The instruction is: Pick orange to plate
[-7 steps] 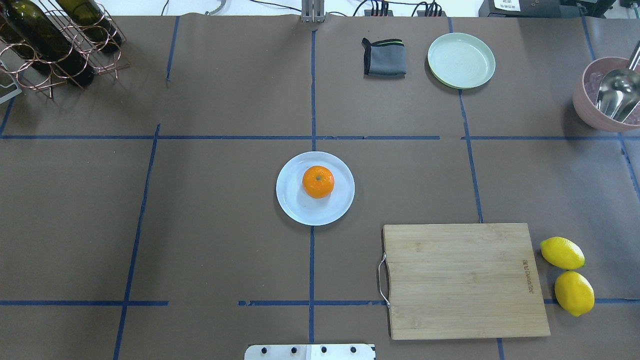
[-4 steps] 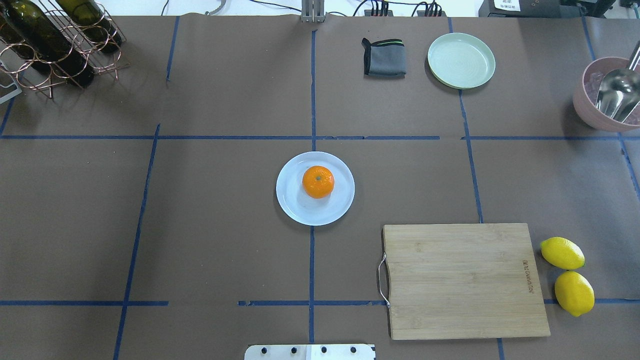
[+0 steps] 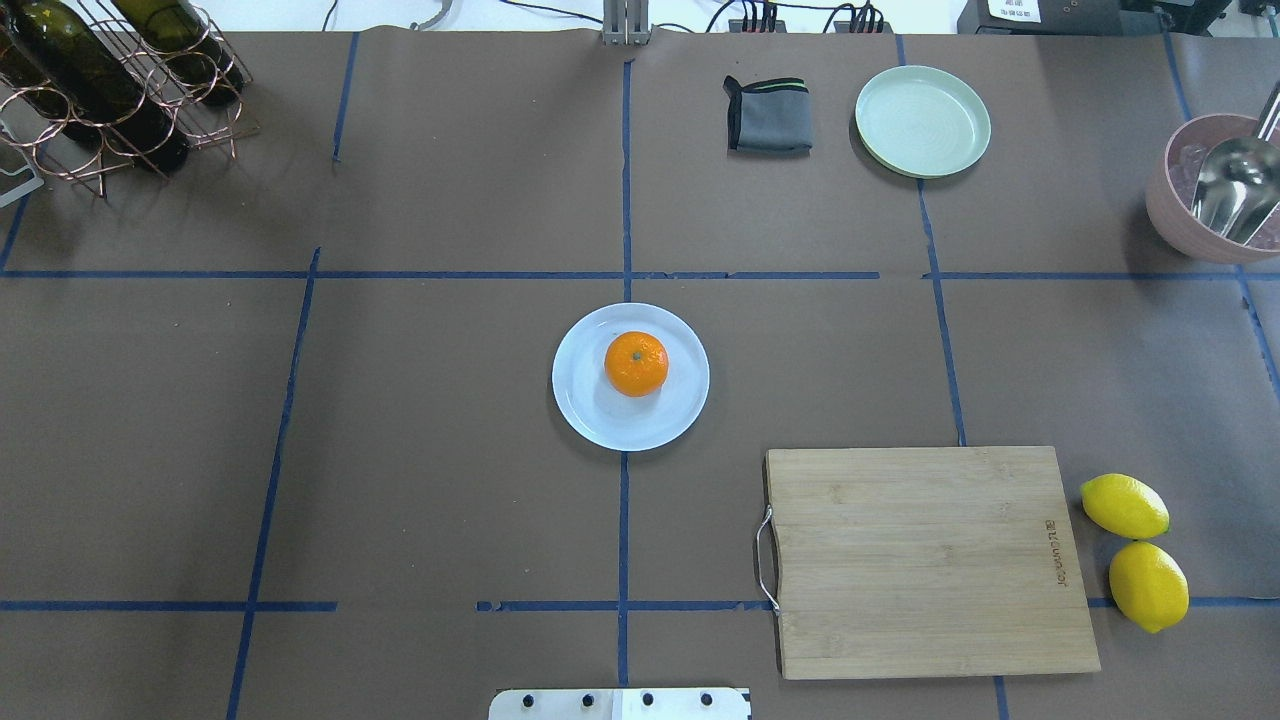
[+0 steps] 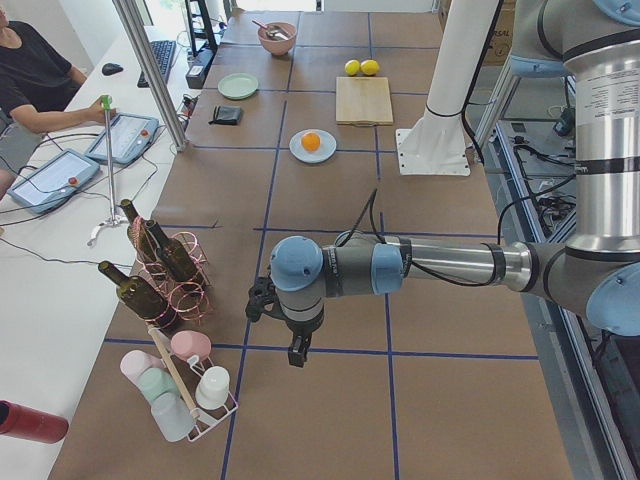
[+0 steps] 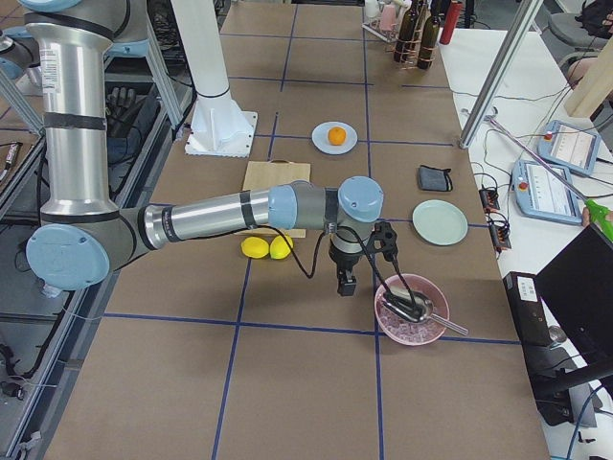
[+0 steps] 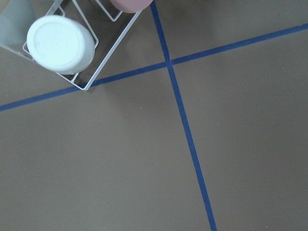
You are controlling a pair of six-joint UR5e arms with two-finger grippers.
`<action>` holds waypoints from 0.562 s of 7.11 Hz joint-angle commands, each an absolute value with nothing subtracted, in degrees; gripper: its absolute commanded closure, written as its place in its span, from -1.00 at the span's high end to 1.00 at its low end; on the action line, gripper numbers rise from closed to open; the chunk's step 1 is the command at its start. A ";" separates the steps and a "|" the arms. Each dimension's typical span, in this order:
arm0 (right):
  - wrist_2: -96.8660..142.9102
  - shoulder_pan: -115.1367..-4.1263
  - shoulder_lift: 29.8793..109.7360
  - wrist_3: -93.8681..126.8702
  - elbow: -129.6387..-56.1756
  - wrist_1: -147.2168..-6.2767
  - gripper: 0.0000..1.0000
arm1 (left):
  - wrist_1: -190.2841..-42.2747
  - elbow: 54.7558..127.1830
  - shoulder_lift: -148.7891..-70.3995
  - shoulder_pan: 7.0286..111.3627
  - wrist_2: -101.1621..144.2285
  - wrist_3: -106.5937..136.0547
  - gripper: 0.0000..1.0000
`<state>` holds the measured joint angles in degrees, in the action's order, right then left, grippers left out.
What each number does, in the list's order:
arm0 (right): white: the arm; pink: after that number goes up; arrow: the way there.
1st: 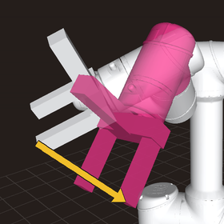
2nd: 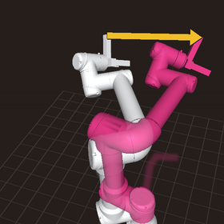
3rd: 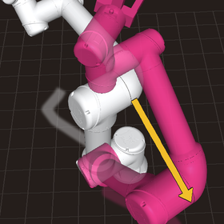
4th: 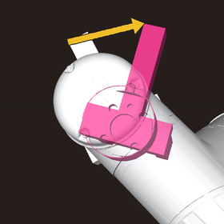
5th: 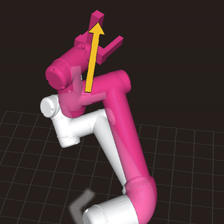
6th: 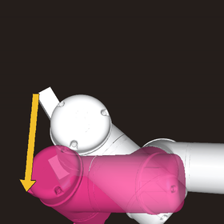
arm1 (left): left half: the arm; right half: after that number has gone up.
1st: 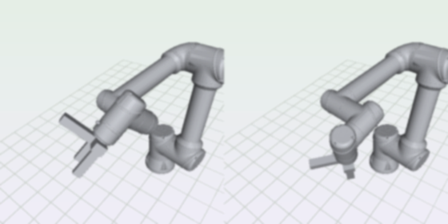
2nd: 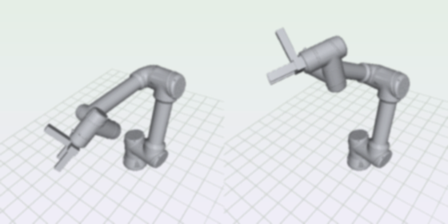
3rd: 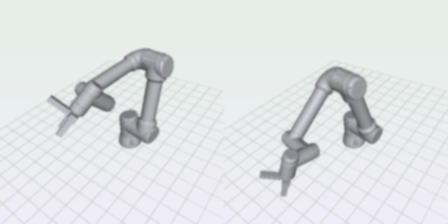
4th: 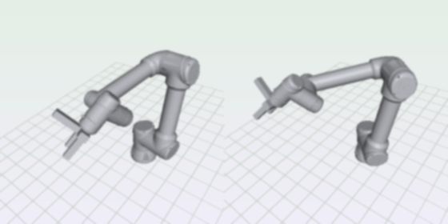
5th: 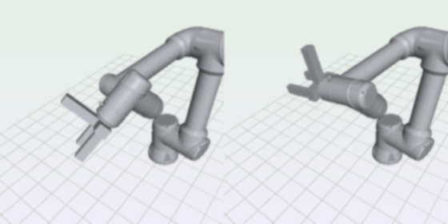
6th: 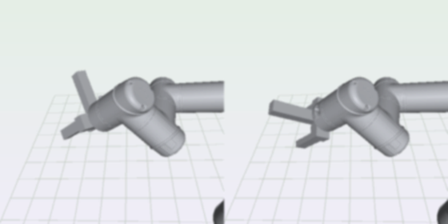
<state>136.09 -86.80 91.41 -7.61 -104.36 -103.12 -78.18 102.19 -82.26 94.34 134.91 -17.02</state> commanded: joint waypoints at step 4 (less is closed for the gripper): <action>137.19 -86.75 93.34 -7.38 -104.59 -102.74 1.00 | -84.19 99.76 -81.56 93.61 135.17 -8.62 1.00</action>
